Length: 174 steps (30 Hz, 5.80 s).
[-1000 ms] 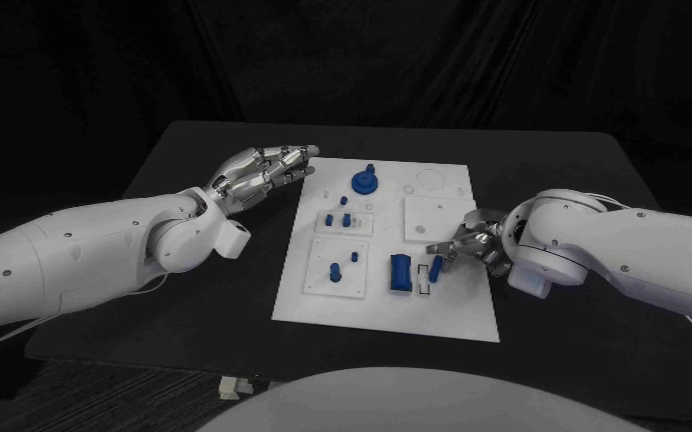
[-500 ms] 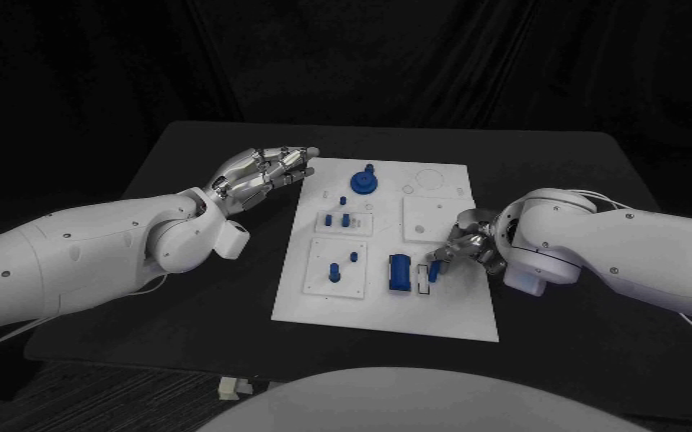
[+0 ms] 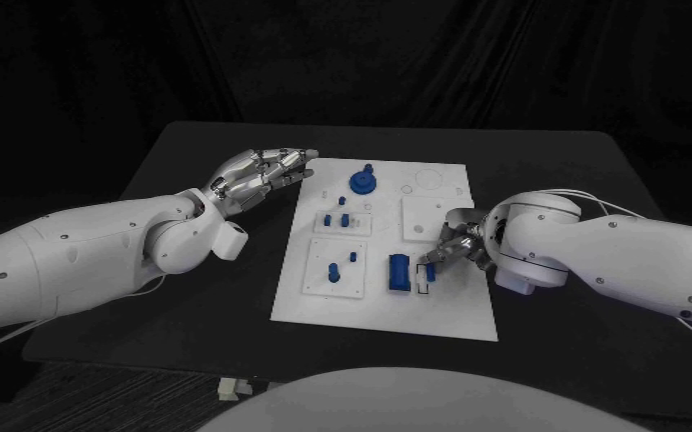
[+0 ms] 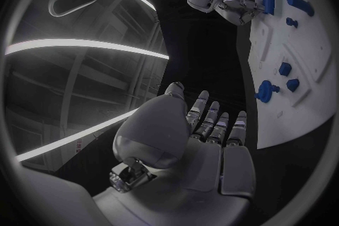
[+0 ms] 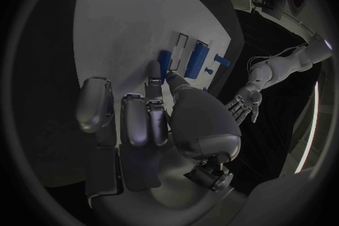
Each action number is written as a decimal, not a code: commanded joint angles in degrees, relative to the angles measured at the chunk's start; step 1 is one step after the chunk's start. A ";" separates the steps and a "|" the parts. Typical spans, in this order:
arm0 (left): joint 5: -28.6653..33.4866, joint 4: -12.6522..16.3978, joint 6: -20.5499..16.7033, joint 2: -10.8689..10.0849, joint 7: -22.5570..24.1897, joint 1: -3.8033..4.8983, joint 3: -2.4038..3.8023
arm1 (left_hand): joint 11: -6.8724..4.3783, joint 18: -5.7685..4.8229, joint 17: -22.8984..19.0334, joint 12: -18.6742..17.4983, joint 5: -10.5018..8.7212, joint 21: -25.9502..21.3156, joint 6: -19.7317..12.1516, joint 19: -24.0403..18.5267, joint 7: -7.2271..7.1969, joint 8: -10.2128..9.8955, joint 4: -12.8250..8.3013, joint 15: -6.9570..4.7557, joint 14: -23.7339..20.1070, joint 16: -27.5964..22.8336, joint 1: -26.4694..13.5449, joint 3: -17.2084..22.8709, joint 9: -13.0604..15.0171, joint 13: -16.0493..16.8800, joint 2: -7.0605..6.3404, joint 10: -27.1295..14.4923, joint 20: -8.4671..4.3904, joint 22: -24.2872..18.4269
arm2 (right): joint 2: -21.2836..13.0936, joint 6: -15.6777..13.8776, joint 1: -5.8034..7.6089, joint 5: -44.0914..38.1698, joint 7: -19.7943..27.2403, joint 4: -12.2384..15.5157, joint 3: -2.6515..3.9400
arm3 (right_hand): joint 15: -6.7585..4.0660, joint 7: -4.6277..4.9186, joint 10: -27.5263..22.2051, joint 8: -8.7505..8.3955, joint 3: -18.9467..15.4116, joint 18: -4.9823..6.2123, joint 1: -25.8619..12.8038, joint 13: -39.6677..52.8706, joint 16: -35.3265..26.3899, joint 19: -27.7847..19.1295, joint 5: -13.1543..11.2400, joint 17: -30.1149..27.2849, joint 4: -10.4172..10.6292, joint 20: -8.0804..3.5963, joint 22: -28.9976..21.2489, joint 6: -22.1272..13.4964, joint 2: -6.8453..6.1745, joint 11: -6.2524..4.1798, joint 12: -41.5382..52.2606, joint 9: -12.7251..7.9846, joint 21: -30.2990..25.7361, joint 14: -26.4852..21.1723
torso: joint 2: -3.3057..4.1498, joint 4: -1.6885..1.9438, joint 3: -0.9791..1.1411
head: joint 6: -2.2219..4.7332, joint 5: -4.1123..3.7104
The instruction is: Assemble the parts on the task board
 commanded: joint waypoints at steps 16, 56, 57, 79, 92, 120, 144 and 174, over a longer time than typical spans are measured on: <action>0.11 0.21 0.96 -0.02 -0.14 -0.06 0.05 | 0.38 -0.23 0.26 1.23 0.22 0.26 0.78 0.62 3.31 0.63 0.02 0.71 0.54 1.40 0.45 0.17 0.09 0.16 -0.09 1.44 0.02 0.15 | 1.50 4.23 -1.37 -25.55 -1.22 1.70 -0.27 | 0.27 0.28 5.99 -0.07 0.97 1.21 1.45 15.05 -1.40 2.40 1.06 -2.60 -1.21 0.22 7.71 -3.28 0.39 0.48 0.14 1.64 -2.94 2.13 | 0.02 0.01 0.01 | -0.01 -0.24; 0.11 0.08 1.31 0.18 -0.69 -0.06 0.05 | 0.53 -0.34 0.33 1.64 0.37 0.29 0.75 0.66 3.29 0.71 -0.02 0.86 0.77 1.89 0.56 0.29 0.07 0.19 0.04 1.88 0.02 0.17 | -2.48 -9.15 -1.45 2.98 -0.53 3.04 -0.25 | 0.91 1.26 5.99 1.91 11.96 0.90 5.92 15.05 -1.08 3.06 20.17 -2.42 -12.26 0.87 8.31 -5.05 -2.76 1.24 0.14 5.78 -1.75 2.45 | -0.06 -0.02 0.03 | -0.01 0.41; 0.11 0.07 1.33 0.18 -0.72 -0.06 0.05 | 0.53 -0.34 0.33 1.64 0.37 0.29 0.75 0.66 3.29 0.71 -0.02 0.86 0.77 1.89 0.56 0.29 0.07 0.19 0.04 1.88 0.02 0.17 | -2.88 -9.63 -1.34 4.49 -0.51 3.18 -0.25 | 0.89 1.22 5.99 2.02 12.07 0.86 5.64 15.05 -0.93 3.11 20.28 -2.12 -12.19 0.85 8.40 -5.16 -2.67 1.23 0.14 5.91 -1.49 2.51 | -0.04 -0.02 0.03 | -0.01 0.39; 0.11 0.08 1.52 0.10 -0.92 -0.06 0.05 | 0.55 -0.37 0.34 1.66 0.41 0.29 0.73 0.66 3.31 0.73 -0.03 0.89 0.81 1.96 0.61 0.32 0.06 0.19 0.06 1.98 0.02 0.17 | -9.23 -17.09 0.11 16.42 0.01 10.20 -0.26 | 0.84 1.14 5.99 2.67 12.74 0.20 3.76 15.05 0.52 3.73 20.62 0.56 -11.81 0.73 9.67 -6.15 -2.35 1.16 0.14 6.71 2.69 3.04 | -0.04 0.02 0.01 | -0.01 0.40; 0.11 0.08 1.78 0.08 -0.97 -0.06 0.05 | 0.60 -0.40 0.34 1.74 0.46 0.31 0.56 0.68 3.29 0.70 -0.05 0.92 0.83 2.01 0.67 0.35 0.04 0.20 0.07 2.09 0.02 0.20 | -8.88 -19.41 -1.19 15.22 0.07 10.53 -0.28 | 0.97 1.34 5.99 2.71 12.93 0.25 3.26 15.05 0.46 3.70 19.46 0.02 -11.61 0.80 9.71 -7.31 -2.10 1.33 0.14 6.98 2.30 2.90 | 0.02 0.00 0.01 | -0.01 0.24; 0.11 -0.07 2.23 0.23 -1.22 -0.06 0.05 | 0.59 -0.44 0.32 1.57 0.54 0.31 0.66 0.68 3.35 0.76 -0.07 0.94 0.82 2.00 0.74 0.41 0.05 0.17 0.09 2.10 0.02 0.18 | -5.71 -14.77 -2.78 12.99 -0.27 9.02 -0.28 | 1.23 1.67 5.99 2.94 12.75 0.47 1.93 15.05 0.30 3.46 15.55 -0.78 -10.43 1.04 9.51 -9.16 -1.56 1.65 0.14 7.41 0.95 2.65 | 0.00 0.00 0.01 | -0.01 0.54; 0.11 -0.16 2.56 0.41 -1.80 -0.06 0.05 | 0.62 -0.50 0.32 1.37 0.56 0.34 0.68 0.72 3.44 0.82 -0.05 0.98 0.81 2.08 0.82 0.47 0.05 0.14 0.13 2.11 0.02 0.24 | -5.77 -12.67 -2.88 12.23 -0.39 8.93 -0.28 | 1.28 1.66 5.99 3.19 9.63 0.57 -2.37 15.05 0.58 3.43 0.17 -0.82 -5.39 1.12 9.37 -10.29 -2.00 1.70 0.14 7.24 0.33 2.62 | 0.00 0.03 0.01 | -0.01 0.61; 0.11 -0.22 2.85 0.45 -2.12 -0.07 0.05 | 0.64 -0.52 0.34 1.31 0.54 0.36 0.67 0.75 3.48 0.85 -0.03 1.01 0.84 2.18 0.82 0.47 0.05 0.14 0.14 2.10 0.03 0.27 | -5.41 -14.62 -2.92 12.65 -0.29 8.50 -0.28 | 0.61 0.55 5.99 4.70 11.18 0.71 -3.71 15.05 0.37 3.36 11.17 -1.64 -0.91 0.65 9.21 -7.47 2.02 0.78 0.14 7.42 -0.53 2.46 | -0.02 0.01 0.02 | -0.01 0.77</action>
